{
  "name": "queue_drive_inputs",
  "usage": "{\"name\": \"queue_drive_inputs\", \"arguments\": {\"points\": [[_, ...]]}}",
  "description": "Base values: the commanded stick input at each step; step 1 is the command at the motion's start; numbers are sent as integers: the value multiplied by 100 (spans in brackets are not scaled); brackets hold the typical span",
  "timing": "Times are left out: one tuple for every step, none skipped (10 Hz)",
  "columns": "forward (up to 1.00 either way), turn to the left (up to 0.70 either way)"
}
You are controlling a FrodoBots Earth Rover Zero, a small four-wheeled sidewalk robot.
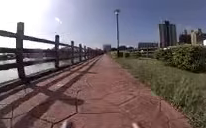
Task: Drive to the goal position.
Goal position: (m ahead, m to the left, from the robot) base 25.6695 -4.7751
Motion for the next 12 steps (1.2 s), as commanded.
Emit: {"name": "queue_drive_inputs", "arguments": {"points": [[50, 0], [50, 0], [50, 0], [50, 3], [50, 1], [50, 0], [50, 0], [50, 0], [50, 0], [50, 0], [50, 0], [50, 0]]}}
